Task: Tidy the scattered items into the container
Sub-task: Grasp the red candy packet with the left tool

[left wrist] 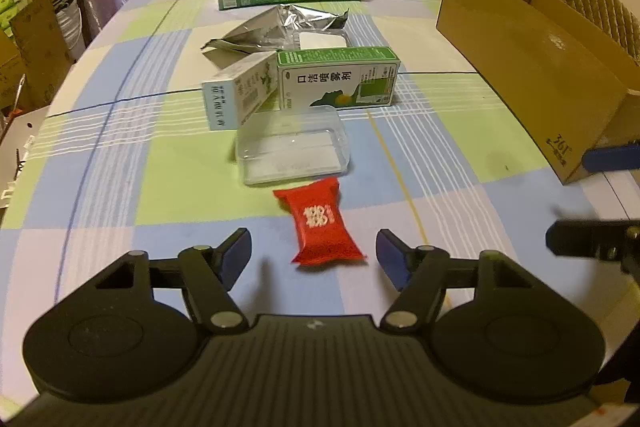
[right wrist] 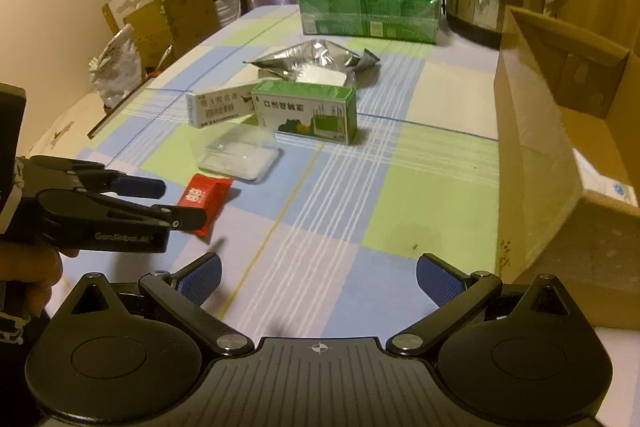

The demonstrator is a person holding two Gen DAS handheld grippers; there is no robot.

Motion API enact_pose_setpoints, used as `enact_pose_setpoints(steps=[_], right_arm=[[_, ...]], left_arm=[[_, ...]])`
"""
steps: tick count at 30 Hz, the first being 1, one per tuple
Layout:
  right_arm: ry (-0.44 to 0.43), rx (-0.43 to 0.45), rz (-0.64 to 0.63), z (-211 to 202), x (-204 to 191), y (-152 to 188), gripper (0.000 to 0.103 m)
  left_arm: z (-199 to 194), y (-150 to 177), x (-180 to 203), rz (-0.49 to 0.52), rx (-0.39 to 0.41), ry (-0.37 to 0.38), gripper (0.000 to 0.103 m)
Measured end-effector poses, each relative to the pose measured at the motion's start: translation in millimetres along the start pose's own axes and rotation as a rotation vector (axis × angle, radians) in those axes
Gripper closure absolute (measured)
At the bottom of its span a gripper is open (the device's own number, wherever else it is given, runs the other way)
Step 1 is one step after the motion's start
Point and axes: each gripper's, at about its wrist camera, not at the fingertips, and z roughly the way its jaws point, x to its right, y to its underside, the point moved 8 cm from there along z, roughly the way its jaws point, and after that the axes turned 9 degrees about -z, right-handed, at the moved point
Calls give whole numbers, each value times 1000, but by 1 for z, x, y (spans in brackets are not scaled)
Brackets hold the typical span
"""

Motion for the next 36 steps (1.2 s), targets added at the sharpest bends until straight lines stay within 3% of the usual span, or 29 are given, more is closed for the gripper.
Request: enact_pose_setpoints(steps=[4,9,11,20,29,36], right_arm=[[-7,-8,20,12,4,0,2],[-9,-13,35,24,5,-3,2],[-1,-3,36,27,4,-5,2],[-14,28,28,54,-24,-31,2],[15,70,74,97,-61,-70,2],[66,75,81,124,-74,-86,2]], left_arm=[[17,-3,2,2,-14,0,60],[29,-5,1,4,-23,-3,65],[31,-4,-1,7,-30,-4,78],[8,-7,-33,9,-14,-39,79],[0,-27,-98,-68,43,-96,79],[7,-35,-128,-136,74,-95,79]])
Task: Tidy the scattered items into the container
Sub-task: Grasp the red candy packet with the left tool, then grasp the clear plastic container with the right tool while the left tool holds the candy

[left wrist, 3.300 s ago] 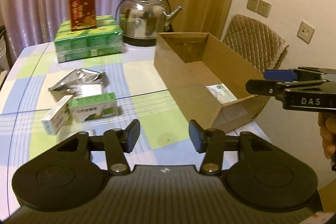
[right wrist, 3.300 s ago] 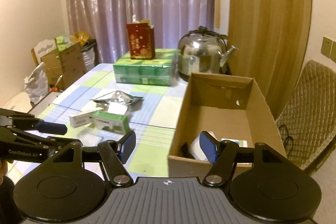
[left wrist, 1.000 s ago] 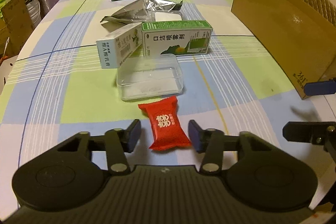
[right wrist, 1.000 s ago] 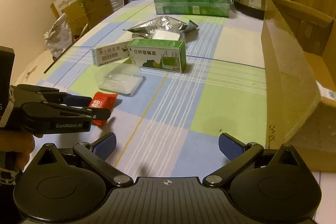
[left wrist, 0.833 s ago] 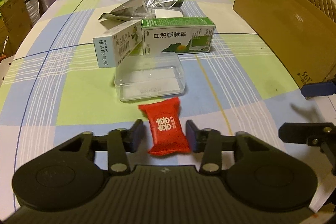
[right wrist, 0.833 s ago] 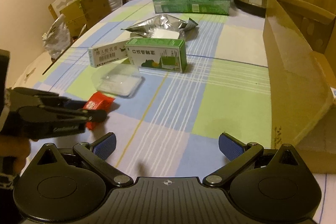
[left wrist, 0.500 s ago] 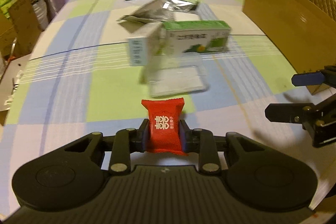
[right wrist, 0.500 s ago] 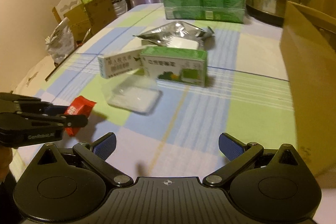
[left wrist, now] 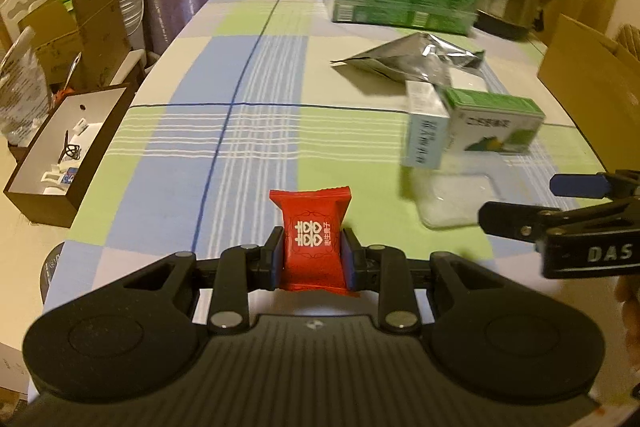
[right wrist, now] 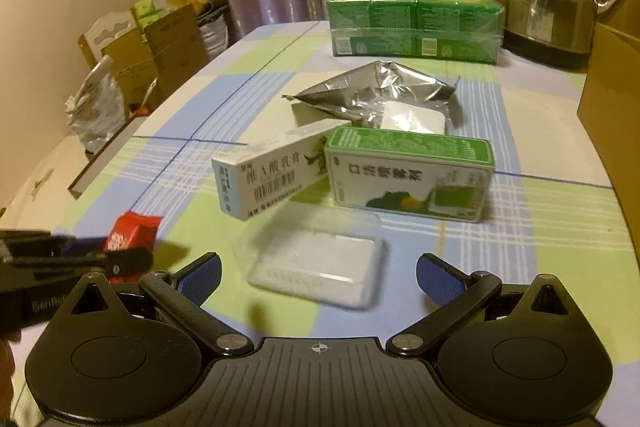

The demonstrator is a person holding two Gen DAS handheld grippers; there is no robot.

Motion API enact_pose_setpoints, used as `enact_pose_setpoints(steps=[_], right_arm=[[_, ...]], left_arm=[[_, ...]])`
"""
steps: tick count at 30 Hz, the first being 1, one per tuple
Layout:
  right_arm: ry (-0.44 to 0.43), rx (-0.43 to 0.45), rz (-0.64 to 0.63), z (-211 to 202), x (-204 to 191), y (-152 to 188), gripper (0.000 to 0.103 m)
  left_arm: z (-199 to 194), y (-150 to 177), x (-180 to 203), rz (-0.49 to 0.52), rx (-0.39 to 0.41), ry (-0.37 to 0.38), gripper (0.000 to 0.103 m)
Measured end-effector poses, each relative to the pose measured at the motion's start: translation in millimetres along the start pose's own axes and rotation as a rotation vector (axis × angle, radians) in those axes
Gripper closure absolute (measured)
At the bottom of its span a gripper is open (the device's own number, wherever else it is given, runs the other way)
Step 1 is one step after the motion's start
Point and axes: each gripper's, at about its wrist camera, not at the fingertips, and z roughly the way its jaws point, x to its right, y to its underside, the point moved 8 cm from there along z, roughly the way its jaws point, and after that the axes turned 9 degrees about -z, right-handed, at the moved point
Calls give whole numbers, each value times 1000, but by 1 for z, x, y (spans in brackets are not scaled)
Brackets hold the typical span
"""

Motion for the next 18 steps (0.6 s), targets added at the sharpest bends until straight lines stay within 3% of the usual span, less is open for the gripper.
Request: enact_pose_setpoints(steps=[15,18], right_arm=[[123,-35,-55,36,-15,-5,3],[134,-44,-78,35,-13,-3,17]], left_arm=[[17,-5,-10,-72,22,39,79],[18,-4,-9,-70,23,44,79]])
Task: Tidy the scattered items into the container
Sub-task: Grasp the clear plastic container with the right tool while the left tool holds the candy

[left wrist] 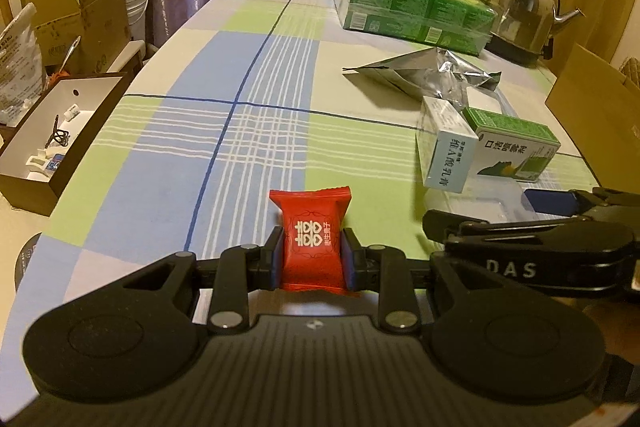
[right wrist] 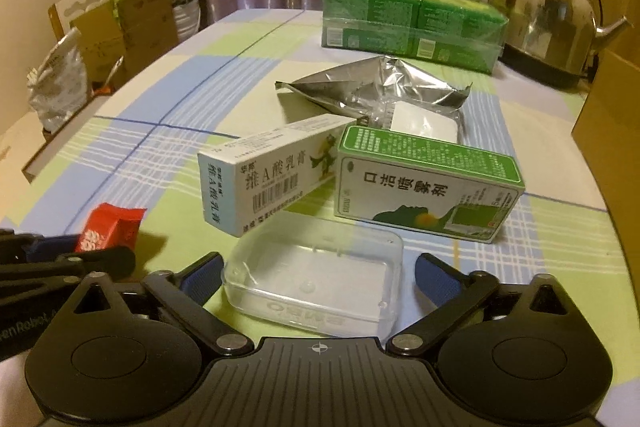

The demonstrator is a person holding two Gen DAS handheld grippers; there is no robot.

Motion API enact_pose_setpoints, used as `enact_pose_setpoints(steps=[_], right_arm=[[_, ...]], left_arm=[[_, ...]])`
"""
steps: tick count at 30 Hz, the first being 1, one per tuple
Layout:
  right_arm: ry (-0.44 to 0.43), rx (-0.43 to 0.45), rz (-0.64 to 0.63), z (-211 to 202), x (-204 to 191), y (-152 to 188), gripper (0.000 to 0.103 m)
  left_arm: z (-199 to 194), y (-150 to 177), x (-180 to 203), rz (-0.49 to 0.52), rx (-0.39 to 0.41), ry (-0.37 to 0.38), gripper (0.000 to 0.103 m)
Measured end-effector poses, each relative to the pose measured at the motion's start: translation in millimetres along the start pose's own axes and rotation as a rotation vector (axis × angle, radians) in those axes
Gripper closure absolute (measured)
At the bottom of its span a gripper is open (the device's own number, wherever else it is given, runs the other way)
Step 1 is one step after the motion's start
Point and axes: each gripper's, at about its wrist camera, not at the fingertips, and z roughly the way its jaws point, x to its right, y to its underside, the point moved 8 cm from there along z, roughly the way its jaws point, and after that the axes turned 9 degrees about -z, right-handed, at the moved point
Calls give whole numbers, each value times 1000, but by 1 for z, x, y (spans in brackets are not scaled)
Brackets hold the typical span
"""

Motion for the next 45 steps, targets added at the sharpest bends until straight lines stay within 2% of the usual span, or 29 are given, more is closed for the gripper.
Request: enact_pose_setpoints(steps=[6,13,22,32,45], right_arm=[[-6,-6,-18,-19,14,13,17],[16,-23,20,-64,54,50,17],[47,-22,78,-123,94,86,17],[44,31,140,-168,114,93,17],[71,102,182,-219,136,94,17]], left_arm=[[-2,4,3,7,-5,3,79],[-17,15,22,18,-14,28,79],[-36,49,78,86,-68,91,79],[-62,72,122,137,-111,131,79],[-99,82,160,201,-102,160,79]])
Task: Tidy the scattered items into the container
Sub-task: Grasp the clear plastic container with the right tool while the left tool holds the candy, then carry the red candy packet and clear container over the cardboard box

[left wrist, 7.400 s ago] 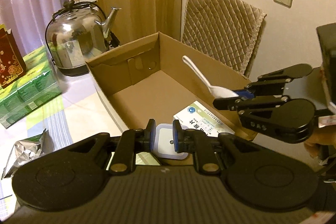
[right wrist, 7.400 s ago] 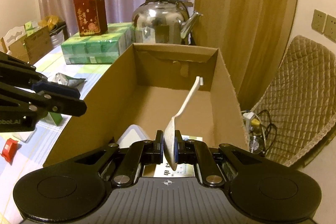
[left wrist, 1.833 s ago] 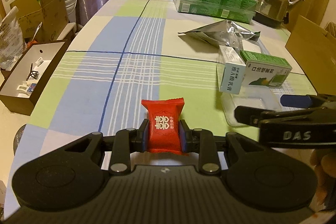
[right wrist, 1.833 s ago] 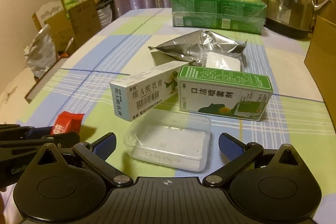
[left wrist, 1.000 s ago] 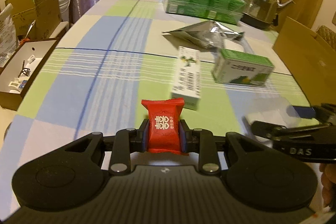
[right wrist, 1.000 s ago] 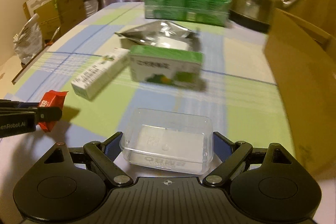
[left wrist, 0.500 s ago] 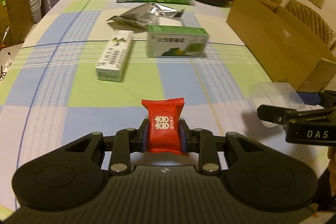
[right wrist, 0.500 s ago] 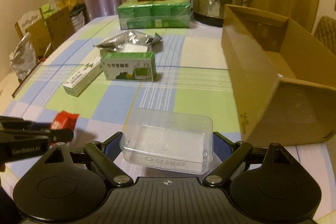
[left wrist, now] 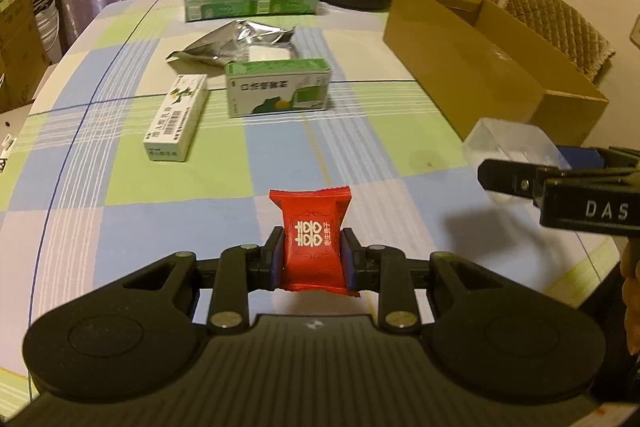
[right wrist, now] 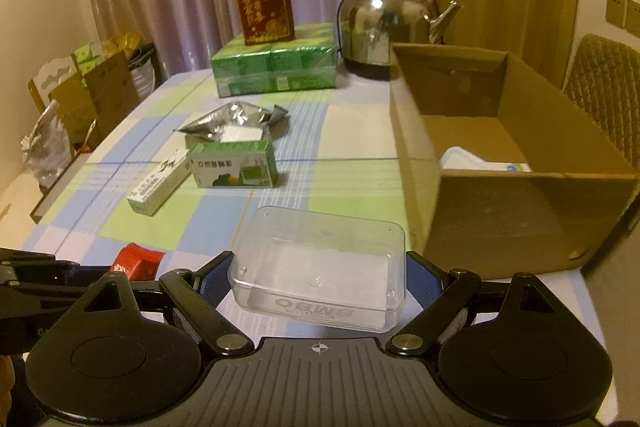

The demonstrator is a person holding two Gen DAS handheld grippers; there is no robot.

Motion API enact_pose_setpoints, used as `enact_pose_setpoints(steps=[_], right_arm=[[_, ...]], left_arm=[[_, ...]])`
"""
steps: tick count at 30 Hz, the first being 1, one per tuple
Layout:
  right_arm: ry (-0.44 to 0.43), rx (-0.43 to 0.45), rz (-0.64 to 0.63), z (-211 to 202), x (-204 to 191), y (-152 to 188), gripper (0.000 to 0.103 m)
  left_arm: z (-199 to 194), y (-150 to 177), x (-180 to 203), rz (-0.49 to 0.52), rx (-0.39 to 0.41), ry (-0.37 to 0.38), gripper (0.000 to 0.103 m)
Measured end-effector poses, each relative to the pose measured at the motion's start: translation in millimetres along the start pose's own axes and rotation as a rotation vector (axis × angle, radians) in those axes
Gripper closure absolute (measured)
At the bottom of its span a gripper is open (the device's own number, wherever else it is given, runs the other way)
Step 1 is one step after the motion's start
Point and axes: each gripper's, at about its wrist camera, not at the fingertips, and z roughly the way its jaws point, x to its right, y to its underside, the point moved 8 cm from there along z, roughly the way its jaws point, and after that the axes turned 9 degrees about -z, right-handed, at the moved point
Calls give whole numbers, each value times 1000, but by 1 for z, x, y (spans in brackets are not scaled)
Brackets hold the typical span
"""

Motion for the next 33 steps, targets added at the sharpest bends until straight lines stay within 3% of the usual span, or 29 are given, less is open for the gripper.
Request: enact_pose_setpoints(steps=[11,19,25,33], right_arm=[[72,60,7,-42,46,-4,17],[154,132,19,-62,103,-31,17],[184,151,-7,-50,152,-54,17],[161,91,-97,-7,200,-69,17]], left_arm=[[-8,-2,43,73,8,49,79],[-4,-28,90,155,35,119,79],[1,-68,137,233,88,172,79],[27,-120,207,379,132,218,79]])
